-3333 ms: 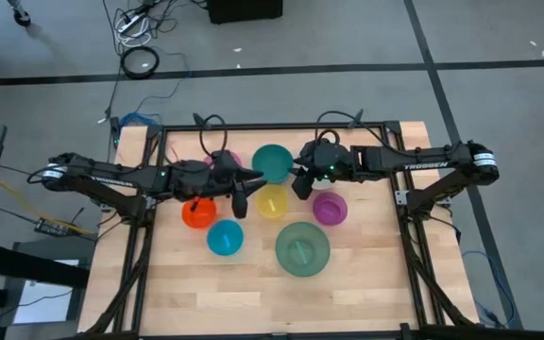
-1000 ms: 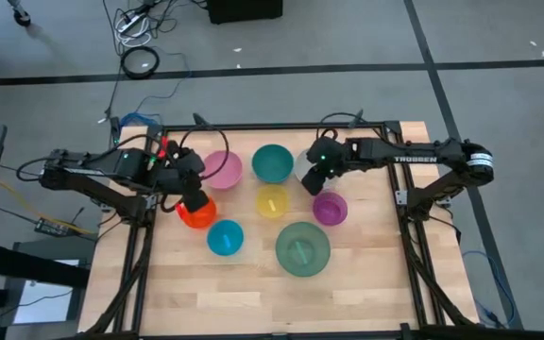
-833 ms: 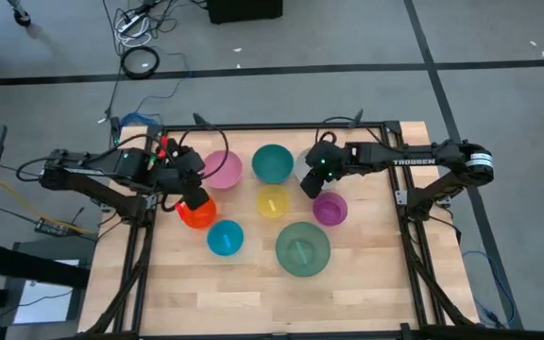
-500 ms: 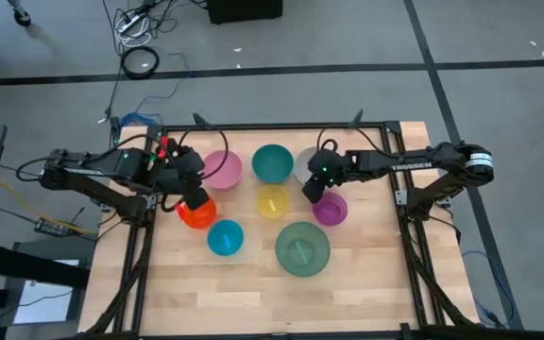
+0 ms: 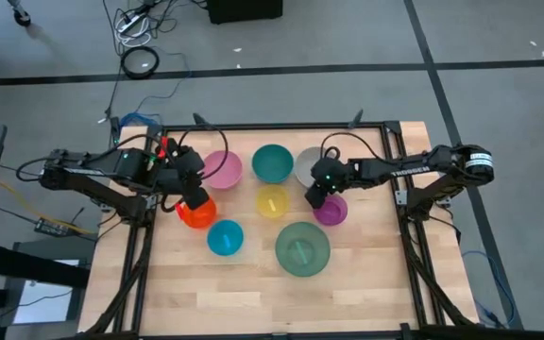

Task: Nest bowls inside each other
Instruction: Stack the gray bowl on top of the light green bowl

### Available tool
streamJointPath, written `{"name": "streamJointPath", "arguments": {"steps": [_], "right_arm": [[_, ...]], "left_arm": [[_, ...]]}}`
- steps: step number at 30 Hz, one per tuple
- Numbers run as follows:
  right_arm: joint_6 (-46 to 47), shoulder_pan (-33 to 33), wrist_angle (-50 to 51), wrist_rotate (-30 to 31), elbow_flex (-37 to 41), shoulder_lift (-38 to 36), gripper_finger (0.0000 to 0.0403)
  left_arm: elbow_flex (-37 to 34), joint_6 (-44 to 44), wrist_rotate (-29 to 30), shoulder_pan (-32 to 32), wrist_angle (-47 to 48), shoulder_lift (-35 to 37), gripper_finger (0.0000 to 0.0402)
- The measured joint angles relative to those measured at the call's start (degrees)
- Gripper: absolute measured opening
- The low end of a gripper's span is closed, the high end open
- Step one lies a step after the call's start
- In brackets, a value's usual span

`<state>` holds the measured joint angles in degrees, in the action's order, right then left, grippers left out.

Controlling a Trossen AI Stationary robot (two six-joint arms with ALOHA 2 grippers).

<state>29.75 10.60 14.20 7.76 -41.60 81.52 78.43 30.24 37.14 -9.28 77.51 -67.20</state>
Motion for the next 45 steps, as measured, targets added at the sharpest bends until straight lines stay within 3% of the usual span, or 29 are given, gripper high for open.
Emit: {"name": "streamJointPath", "arguments": {"steps": [13,24,28,33,37,39,41,45], "right_arm": [[-1.39,0.79,-0.58,1.7,0.15,1.36,0.0157],[-4.63,2.26,-3.63,0.8,-3.06,11.38,0.0082],[-5.52,2.35,-2.09,0.37,-4.79,11.42,0.0064],[-7.29,3.15,1.22,1.82,-7.15,9.02,0.0011],[-8.68,3.01,5.39,4.28,-8.35,4.58,0.0002],[-9.96,3.0,5.92,1.49,-9.09,0.87,0.0001],[-10.2,2.15,5.7,-5.43,-9.14,-3.63,0.0001],[-7.19,-4.38,5.46,-14.48,-9.15,-11.68,0.0001]], "left_arm": [[0.0,0.02,2.21,0.0,-0.07,0.0,0.0136],[-0.02,0.03,2.3,0.0,-0.05,-0.01,0.0136],[-0.02,0.04,2.3,0.0,-0.08,0.0,0.0136],[-0.02,0.35,2.3,0.0,-0.09,0.0,0.0136],[-0.02,0.44,2.3,0.0,-0.08,0.0,0.0136],[-0.02,0.44,2.3,0.0,-0.17,0.0,0.0136],[-0.02,0.45,2.32,0.0,-0.18,-0.01,0.0136],[-0.02,0.49,2.49,0.01,-0.21,-0.02,0.0136]]}}
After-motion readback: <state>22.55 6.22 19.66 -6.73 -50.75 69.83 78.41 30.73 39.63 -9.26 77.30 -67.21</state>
